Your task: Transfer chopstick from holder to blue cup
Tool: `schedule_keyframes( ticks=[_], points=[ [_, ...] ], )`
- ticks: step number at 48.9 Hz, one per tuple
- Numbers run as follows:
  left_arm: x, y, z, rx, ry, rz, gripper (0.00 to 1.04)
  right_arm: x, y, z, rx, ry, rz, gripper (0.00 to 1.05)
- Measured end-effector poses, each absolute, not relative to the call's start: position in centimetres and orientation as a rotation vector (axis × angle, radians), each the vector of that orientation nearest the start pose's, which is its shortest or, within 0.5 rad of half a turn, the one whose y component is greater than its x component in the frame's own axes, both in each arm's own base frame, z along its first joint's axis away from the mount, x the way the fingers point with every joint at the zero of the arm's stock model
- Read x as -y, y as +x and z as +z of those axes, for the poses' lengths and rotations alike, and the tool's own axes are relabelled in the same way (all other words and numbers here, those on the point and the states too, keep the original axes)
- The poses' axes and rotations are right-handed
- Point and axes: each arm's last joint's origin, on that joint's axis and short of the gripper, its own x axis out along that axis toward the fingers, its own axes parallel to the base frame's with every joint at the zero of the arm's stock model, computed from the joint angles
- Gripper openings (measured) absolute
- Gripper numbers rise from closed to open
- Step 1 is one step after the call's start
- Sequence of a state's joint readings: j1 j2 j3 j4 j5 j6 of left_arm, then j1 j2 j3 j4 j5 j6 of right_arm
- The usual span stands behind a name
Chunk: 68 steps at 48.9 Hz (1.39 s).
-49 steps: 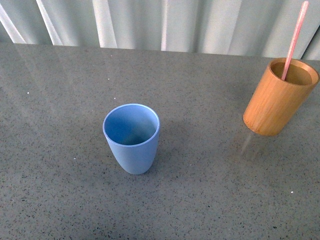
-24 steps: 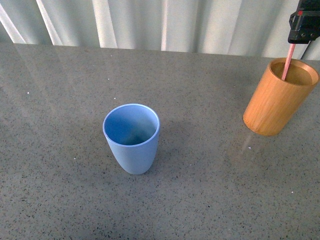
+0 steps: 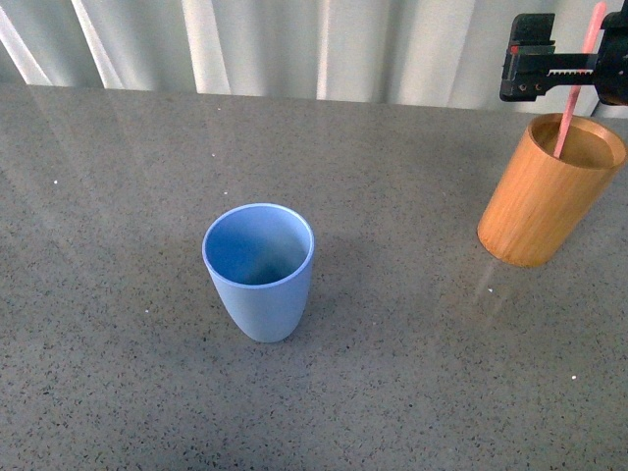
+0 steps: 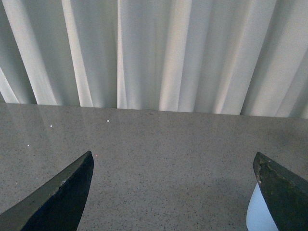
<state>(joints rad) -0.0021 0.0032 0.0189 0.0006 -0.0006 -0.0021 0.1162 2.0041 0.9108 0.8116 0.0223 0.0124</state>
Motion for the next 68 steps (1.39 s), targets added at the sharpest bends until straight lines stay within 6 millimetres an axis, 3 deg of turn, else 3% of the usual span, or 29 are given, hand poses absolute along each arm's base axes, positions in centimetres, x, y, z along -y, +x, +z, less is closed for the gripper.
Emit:
schedule_keyframes(
  ticks=[3, 8, 27, 49, 58, 68],
  points=[
    [0.0, 9.7, 17.0, 0.016, -0.002, -0.002, 0.98, -4.6, 38.8, 12.7, -0.276, -0.007, 0.090, 0.88],
    [0.0, 9.7, 17.0, 0.016, -0.002, -0.002, 0.98, -4.6, 39.0, 12.9, -0.270, -0.007, 0.089, 0.66],
    [0.0, 9.7, 17.0, 0.016, -0.002, -0.002, 0.98, -5.4, 38.2, 12.8, -0.253, -0.016, 0.107, 0.02],
    [0.0, 9.7, 17.0, 0.016, -0.002, -0.002, 0.98, -6.3, 36.1, 16.3, -0.130, -0.066, 0.112, 0.02],
    [0.0, 9.7, 17.0, 0.016, -0.002, -0.002, 0.98, -7.1, 34.7, 19.0, 0.006, -0.105, 0.114, 0.02],
    [0.0, 9.7, 17.0, 0.016, -0.002, -0.002, 0.98, -7.6, 33.7, 20.6, 0.122, -0.164, 0.101, 0.02]
  ],
)
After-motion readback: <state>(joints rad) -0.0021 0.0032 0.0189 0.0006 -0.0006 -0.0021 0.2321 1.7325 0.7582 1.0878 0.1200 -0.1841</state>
